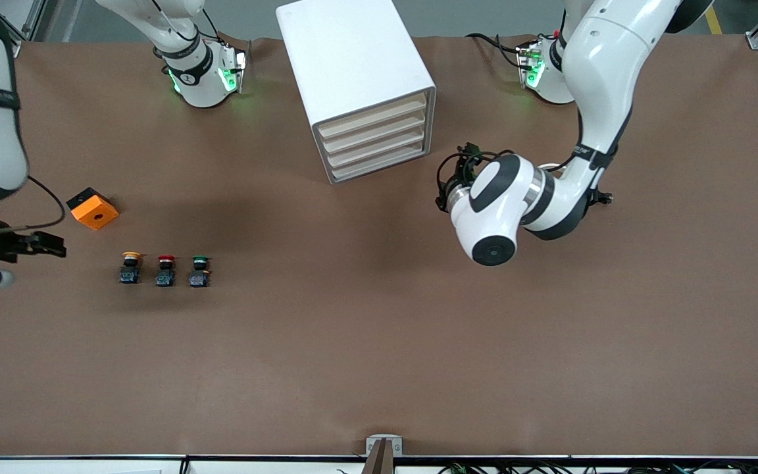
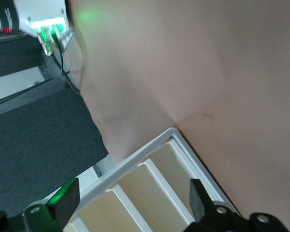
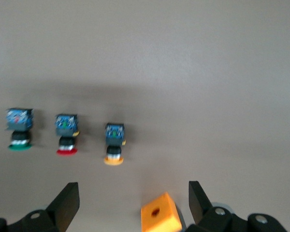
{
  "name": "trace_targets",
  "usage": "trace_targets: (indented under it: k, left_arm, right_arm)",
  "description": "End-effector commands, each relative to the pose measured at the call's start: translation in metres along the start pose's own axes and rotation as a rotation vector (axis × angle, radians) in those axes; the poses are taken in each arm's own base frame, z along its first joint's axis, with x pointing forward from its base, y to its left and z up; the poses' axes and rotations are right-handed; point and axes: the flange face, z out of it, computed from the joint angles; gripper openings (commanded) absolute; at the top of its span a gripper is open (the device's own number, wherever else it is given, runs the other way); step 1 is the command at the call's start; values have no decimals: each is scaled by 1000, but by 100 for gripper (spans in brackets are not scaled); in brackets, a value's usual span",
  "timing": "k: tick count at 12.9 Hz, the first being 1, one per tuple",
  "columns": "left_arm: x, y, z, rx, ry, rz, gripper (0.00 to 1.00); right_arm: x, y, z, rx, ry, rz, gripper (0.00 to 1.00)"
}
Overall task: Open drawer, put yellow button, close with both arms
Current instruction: 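Move the left gripper to the drawer handle while the right gripper reaches the button, then grip the drawer handle with the left gripper while the right gripper grasps the button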
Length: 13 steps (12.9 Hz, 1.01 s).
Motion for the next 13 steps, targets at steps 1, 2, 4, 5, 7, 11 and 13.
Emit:
trace_targets:
  k: [1, 2, 4, 5, 7, 11, 13]
  left_arm:
    - [-23, 10, 9, 17, -61, -125, 100]
    - [-29, 16, 10, 30, -116, -168, 100]
    - [-41, 21, 14, 65, -234, -173, 100]
    - [-46, 27, 21, 83, -272, -173, 100]
    - [-65, 29, 27, 96, -351, -161, 94]
    - [-83, 32, 46, 158, -351, -289, 90]
    - [-85, 30, 47, 175, -348, -314, 87]
  right_arm:
    - [-12, -9, 49, -17, 54, -20, 100]
    - [-9, -11, 66, -10, 38, -22, 100]
    - [0, -16, 99, -2, 41, -25, 100]
    - [2, -17, 119, -2, 38, -29, 100]
    - [8, -27, 149, 10, 8, -46, 100]
    - [12, -40, 169, 16, -19, -77, 100]
    - [9, -38, 176, 23, -37, -74, 100]
